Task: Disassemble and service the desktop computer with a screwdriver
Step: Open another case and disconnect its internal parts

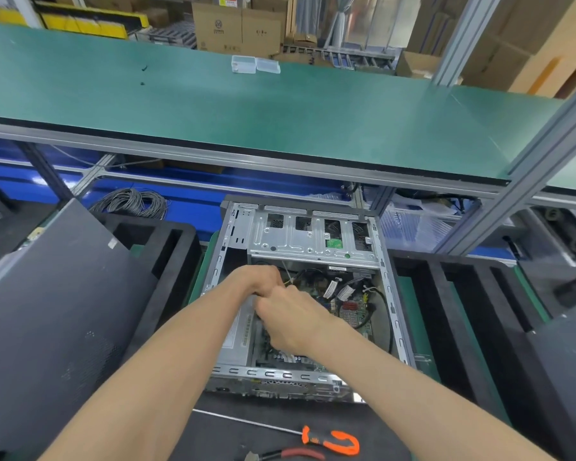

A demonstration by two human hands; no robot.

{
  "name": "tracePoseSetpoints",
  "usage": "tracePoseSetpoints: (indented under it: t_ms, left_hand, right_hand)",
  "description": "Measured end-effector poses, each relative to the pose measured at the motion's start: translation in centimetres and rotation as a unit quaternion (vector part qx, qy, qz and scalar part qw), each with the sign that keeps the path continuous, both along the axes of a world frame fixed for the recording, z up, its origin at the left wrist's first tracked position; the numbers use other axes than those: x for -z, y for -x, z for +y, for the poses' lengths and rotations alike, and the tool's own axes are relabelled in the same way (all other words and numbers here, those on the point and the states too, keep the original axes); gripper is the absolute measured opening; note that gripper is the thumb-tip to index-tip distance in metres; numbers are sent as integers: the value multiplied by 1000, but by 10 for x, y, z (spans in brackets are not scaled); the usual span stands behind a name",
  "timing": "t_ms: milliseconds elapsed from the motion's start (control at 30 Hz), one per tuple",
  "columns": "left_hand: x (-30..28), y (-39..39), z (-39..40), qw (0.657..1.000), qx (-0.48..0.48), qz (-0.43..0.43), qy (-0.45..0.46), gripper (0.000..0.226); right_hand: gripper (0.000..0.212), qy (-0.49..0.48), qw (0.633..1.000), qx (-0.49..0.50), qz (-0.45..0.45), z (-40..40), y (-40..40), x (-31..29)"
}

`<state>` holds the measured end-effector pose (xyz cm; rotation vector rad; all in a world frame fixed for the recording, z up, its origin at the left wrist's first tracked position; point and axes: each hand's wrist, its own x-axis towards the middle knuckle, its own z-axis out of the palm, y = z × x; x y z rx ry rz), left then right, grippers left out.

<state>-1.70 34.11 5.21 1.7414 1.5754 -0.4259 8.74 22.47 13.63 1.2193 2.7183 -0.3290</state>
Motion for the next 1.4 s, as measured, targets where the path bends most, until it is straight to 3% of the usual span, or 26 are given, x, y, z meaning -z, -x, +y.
tracePoseSetpoints:
  t_ms: [67, 200, 367, 533, 667, 767, 867, 967, 1033, 1200, 1300, 1400]
  left_hand:
    - [-8, -1, -6, 1000, 24, -7, -7, 14]
    - [-14, 0, -10, 999, 40, -19, 14, 18]
    - [-13, -2, -9, 998, 58, -20, 8, 15]
    - [-12, 1, -7, 995, 99, 6, -19, 25]
    - [-10, 3, -6, 995, 97, 5, -25, 13]
    - [-9, 3, -6, 997, 78, -16, -19, 25]
    - [-6, 1, -5, 998, 62, -25, -13, 28]
    - [1, 3, -3, 997, 19, -75, 12, 2]
    - [3, 3, -2, 996, 9, -86, 16, 5]
    - [2, 3, -3, 996, -2, -83, 16, 3]
    - [2, 2, -3, 997, -6, -77, 11, 8]
    - [-1, 4, -4, 997, -22, -74, -7, 12]
  right_hand:
    - [17, 23, 999, -29, -4, 0, -13, -1]
    - [13, 61, 997, 17, 33, 23, -52, -5]
    - [17, 24, 998, 22, 49, 22, -45, 4]
    - [23, -19, 999, 31, -10, 18, -26, -2]
    - [16, 12, 999, -48, -16, 3, -11, -8]
    - [21, 32, 995, -89, -26, 3, -11, -10]
    - [24, -4, 999, -31, -18, 15, -35, -9]
    - [24, -30, 997, 30, -69, 22, -72, 3]
    - [23, 1, 992, 91, -82, 24, -94, 16]
    - [27, 146, 957, 235, 84, 22, -111, 46]
    - [22, 114, 954, 239, 139, 15, -98, 63]
    - [72, 70, 973, 203, 84, 14, -88, 78]
